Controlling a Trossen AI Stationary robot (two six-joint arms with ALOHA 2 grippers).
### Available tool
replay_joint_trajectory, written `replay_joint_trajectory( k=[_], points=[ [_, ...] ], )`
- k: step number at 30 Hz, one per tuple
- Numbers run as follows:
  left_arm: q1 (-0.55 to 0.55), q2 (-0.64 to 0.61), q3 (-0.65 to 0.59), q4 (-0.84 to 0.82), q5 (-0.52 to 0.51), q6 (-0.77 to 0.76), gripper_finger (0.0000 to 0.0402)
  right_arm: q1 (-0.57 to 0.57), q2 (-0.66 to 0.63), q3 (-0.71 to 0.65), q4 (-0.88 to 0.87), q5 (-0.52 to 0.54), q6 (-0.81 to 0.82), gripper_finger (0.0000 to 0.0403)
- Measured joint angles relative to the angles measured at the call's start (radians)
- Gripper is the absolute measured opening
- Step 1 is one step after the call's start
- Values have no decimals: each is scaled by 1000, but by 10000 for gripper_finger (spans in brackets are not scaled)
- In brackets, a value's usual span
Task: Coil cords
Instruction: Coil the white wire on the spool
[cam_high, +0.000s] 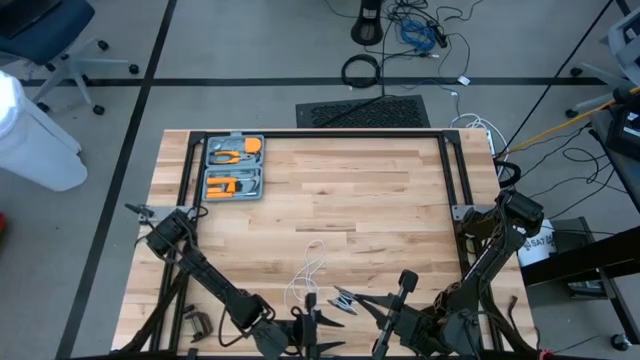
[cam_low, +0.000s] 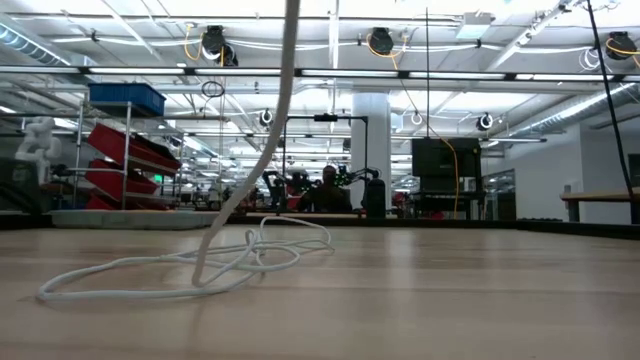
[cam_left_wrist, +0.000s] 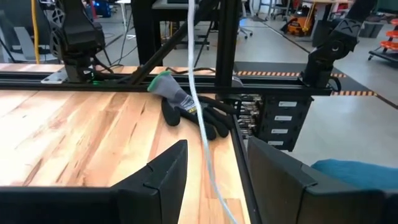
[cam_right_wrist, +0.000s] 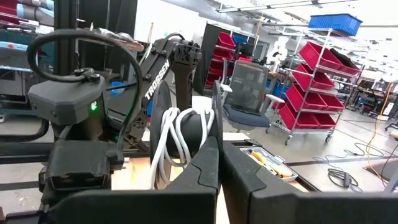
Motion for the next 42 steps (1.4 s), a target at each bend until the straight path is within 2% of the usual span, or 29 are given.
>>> replay_joint_trajectory(
  k=[13, 28, 34, 42],
  points=[
    [11, 11, 0, -13, 23, -26, 164, -1, 0, 0, 0, -2, 3, 0],
    [27, 11, 0, -30, 54, -53, 70, -1, 0, 0, 0, -2, -1, 0],
    [27, 11, 0, -30, 49, -53, 10, -1, 0, 0, 0, -1, 3, 0],
    [27, 6, 0, -34, -19, -21, 3, 0, 0, 0, -3, -1, 3, 0]
  ],
)
